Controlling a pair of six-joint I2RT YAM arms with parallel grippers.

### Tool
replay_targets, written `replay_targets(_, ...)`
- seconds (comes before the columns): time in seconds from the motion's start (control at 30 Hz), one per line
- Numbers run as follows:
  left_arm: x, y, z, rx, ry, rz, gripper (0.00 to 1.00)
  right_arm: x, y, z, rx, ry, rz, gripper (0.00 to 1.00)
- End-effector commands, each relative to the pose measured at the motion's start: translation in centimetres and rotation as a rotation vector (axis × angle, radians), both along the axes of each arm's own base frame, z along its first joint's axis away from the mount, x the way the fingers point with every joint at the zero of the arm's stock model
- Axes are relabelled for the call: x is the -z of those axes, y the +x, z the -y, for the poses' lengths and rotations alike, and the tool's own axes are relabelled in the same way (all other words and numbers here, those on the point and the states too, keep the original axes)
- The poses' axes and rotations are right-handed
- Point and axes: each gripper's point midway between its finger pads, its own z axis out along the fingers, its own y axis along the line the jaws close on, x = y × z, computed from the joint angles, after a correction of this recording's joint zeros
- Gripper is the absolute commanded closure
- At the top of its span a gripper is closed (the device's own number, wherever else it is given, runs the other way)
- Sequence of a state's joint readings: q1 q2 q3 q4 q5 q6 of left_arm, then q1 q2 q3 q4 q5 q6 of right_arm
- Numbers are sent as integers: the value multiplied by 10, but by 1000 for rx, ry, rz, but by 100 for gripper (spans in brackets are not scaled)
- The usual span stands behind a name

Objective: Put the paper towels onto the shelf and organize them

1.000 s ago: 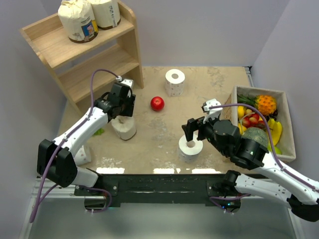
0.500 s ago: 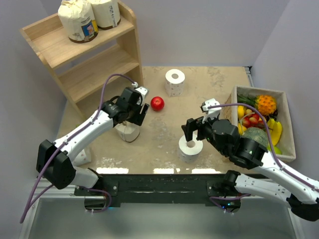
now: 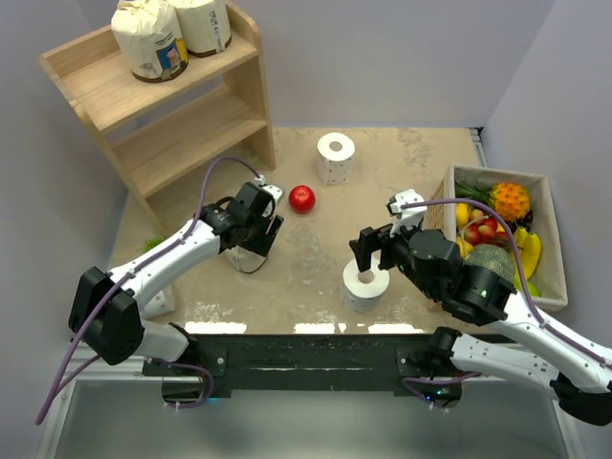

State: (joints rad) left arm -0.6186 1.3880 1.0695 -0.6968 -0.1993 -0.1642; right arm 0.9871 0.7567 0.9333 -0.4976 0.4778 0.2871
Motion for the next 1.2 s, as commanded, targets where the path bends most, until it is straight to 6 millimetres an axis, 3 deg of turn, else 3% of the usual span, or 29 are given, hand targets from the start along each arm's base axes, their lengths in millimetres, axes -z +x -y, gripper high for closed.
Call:
replay_targets(0.0, 9, 0, 0, -12, 1, 8, 30, -24, -1, 3, 5, 52, 41, 9)
replay_targets(0.27, 24, 1, -3, -31, 22, -1, 40, -22, -1, 4, 5, 50, 37, 9)
replay_targets(0.73, -22, 12, -16, -81, 38, 118, 54, -21, 0, 2, 5, 52, 34, 9)
replay_targets(0.83, -50, 19, -23, -111, 45, 192, 56, -20, 0, 2, 8, 48, 31, 9)
replay_targets(0.93, -91, 26, -29, -140, 41, 276, 56, -19, 1, 2, 11, 45, 32, 9)
replay_targets(1.07, -163, 34, -29, -148, -24, 401, 56, -25, 2, -3, 1, 45, 32, 9)
replay_targets(1.13, -184, 33, -32, -144, -24, 435, 56, -26, 3, -4, -2, 40, 28, 9)
replay_targets(1.17, -210, 36, -34, -159, -43, 485, 56, -28, 2, -5, -6, 49, 26, 9)
